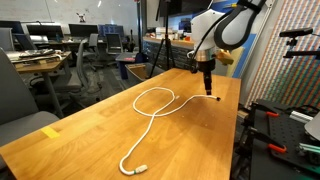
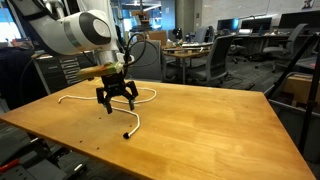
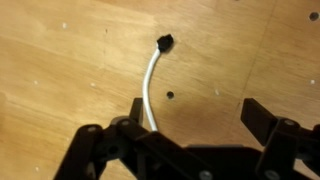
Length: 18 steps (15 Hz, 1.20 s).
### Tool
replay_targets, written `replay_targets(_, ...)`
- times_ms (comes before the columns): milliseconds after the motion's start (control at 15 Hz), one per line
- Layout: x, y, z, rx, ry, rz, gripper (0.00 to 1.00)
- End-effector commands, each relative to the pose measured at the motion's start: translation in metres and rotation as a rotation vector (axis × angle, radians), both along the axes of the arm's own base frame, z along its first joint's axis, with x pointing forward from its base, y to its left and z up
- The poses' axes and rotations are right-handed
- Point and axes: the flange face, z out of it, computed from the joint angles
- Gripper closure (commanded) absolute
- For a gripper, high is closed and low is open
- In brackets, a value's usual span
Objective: Tie a knot using the rope
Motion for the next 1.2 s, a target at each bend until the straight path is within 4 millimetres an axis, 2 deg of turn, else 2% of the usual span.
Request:
replay_targets(0,-0.007,-0.008,0.001,0.002,-0.001,-0.013,0.0)
replay_targets(67,-0.008,-0.01,0.001,0.003,0.002,-0.017,0.0)
replay_targets(333,-0.007,-0.014,-0.033,-0.014,0.0,-0.108,0.0)
replay_targets(600,-0.018,-0.03,-0.06,-0.023,-0.021,-0.232,0.0)
replay_targets(667,-0.021,-0.036,-0.065,-0.015,-0.042,-0.27,0.23)
replay_targets(800,-0.026,-0.046,-0.07,-0.002,-0.077,-0.33,0.33)
replay_targets(867,-0.029,-0.051,-0.071,0.002,-0.095,-0.357,0.44)
replay_targets(1133,-0.034,-0.065,-0.071,0.024,-0.159,-0.433,0.73)
